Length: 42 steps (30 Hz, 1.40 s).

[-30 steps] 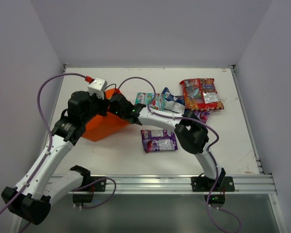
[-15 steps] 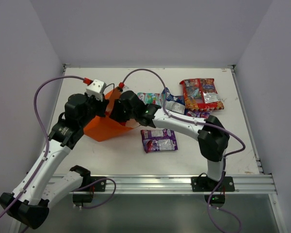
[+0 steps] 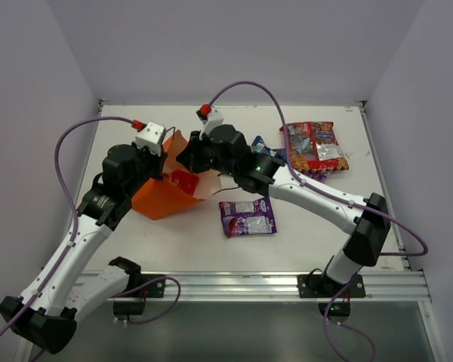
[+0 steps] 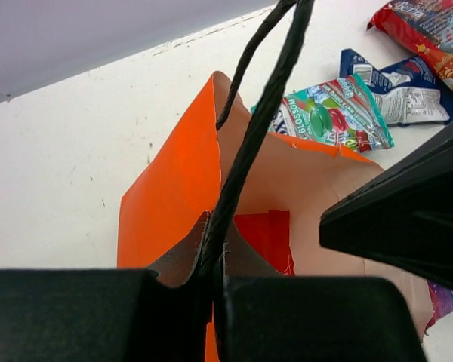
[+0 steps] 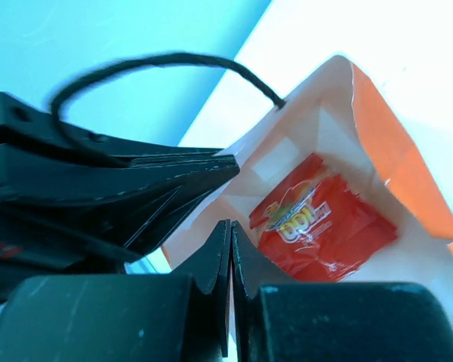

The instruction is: Take the snacks out of the paper bag

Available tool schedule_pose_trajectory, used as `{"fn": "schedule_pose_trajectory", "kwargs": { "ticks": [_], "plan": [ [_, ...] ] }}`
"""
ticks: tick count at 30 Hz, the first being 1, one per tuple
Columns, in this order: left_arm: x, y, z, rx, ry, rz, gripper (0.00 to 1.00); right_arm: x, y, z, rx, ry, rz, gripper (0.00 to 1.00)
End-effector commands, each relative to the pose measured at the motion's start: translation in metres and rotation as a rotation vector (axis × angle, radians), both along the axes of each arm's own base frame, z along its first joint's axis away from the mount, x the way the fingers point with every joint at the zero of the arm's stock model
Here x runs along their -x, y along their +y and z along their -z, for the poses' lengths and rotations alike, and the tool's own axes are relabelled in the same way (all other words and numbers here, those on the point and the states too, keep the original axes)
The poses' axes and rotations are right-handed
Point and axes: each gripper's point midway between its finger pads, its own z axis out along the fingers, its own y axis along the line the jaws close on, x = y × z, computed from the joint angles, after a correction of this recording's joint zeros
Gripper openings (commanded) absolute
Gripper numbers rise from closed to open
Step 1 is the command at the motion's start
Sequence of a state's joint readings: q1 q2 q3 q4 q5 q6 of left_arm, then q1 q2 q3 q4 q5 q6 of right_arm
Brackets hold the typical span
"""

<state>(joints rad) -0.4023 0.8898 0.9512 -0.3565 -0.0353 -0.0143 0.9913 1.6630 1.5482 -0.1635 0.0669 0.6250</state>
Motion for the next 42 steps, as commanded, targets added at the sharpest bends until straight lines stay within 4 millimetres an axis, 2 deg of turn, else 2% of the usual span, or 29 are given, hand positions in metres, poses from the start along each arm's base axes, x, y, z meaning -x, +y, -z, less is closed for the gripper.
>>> {"fn": "schedule_pose_trajectory", "kwargs": {
  "ticks": [1,2,3,4,5,8,11,13,15,18,20,21,23,24,27,30,32,34,35,37,38,42],
  "plan": [
    [-0.003,0.003,-0.019,-0.058,-0.095,0.019,0.0,0.0,-0.012,-0.001,0.073,-0.095,-0.038,0.0],
    [0.0,0.002,-0.026,-0.062,-0.12,0.039,0.0,0.005,-0.01,0.007,0.09,-0.102,-0.077,0.01],
    [0.001,0.003,-0.027,-0.084,-0.139,0.047,0.0,0.006,-0.009,0.01,0.107,-0.139,-0.111,0.07],
    [0.001,0.004,-0.033,-0.088,-0.165,0.049,0.0,0.008,-0.01,0.018,0.13,-0.145,-0.132,0.21],
    [0.003,0.007,-0.04,-0.09,-0.191,0.038,0.0,0.018,-0.008,0.034,0.151,-0.13,-0.194,0.28],
    [-0.001,0.011,-0.056,-0.086,-0.254,0.011,0.0,0.032,-0.014,0.062,0.204,-0.119,-0.252,0.48],
    [-0.007,0.008,-0.063,-0.082,-0.292,0.014,0.0,0.051,-0.01,0.076,0.188,-0.078,-0.295,0.52],
    [-0.011,0.006,-0.061,-0.091,-0.31,0.025,0.0,0.076,0.004,0.076,0.166,-0.062,-0.369,0.54],
    [-0.012,0.005,-0.055,-0.104,-0.305,0.032,0.0,0.094,0.016,0.084,0.179,-0.048,-0.438,0.56],
    [-0.011,0.002,-0.036,-0.124,-0.289,0.059,0.0,0.126,0.034,0.075,0.165,-0.089,-0.571,0.58],
    [-0.006,0.001,-0.022,-0.133,-0.262,0.08,0.0,0.137,0.038,0.07,0.166,-0.132,-0.619,0.59],
    [-0.004,0.0,-0.018,-0.133,-0.256,0.09,0.0,0.135,0.037,0.07,0.166,-0.136,-0.612,0.6],
    [0.006,-0.006,-0.01,-0.127,-0.245,0.141,0.0,0.116,0.031,0.077,0.198,-0.161,-0.521,0.6],
    [0.009,-0.006,-0.007,-0.13,-0.236,0.152,0.0,0.099,0.025,0.079,0.22,-0.171,-0.444,0.61],
    [0.017,-0.008,-0.002,-0.118,-0.231,0.179,0.0,0.065,0.008,0.093,0.268,-0.147,-0.3,0.64],
    [0.021,-0.009,-0.003,-0.093,-0.215,0.178,0.0,0.037,-0.013,0.102,0.291,-0.073,-0.151,0.77],
    [0.024,-0.012,-0.001,-0.065,-0.191,0.189,0.0,0.031,-0.02,0.105,0.286,-0.006,-0.09,0.87],
    [0.027,-0.018,-0.002,-0.038,-0.182,0.215,0.0,0.027,-0.018,0.102,0.282,0.011,-0.067,0.91],
    [0.028,-0.02,-0.001,-0.023,-0.17,0.222,0.0,0.026,-0.018,0.111,0.299,0.046,-0.05,0.93],
    [0.03,-0.024,-0.002,0.002,-0.159,0.235,0.0,0.022,-0.011,0.109,0.296,0.045,-0.046,0.95],
    [0.03,-0.026,-0.003,0.012,-0.155,0.241,0.0,0.018,-0.006,0.115,0.299,0.044,-0.042,0.96],
    [0.029,-0.027,-0.01,0.032,-0.146,0.236,0.0,0.004,0.01,0.117,0.29,-0.084,-0.078,0.96]
  ]
}}
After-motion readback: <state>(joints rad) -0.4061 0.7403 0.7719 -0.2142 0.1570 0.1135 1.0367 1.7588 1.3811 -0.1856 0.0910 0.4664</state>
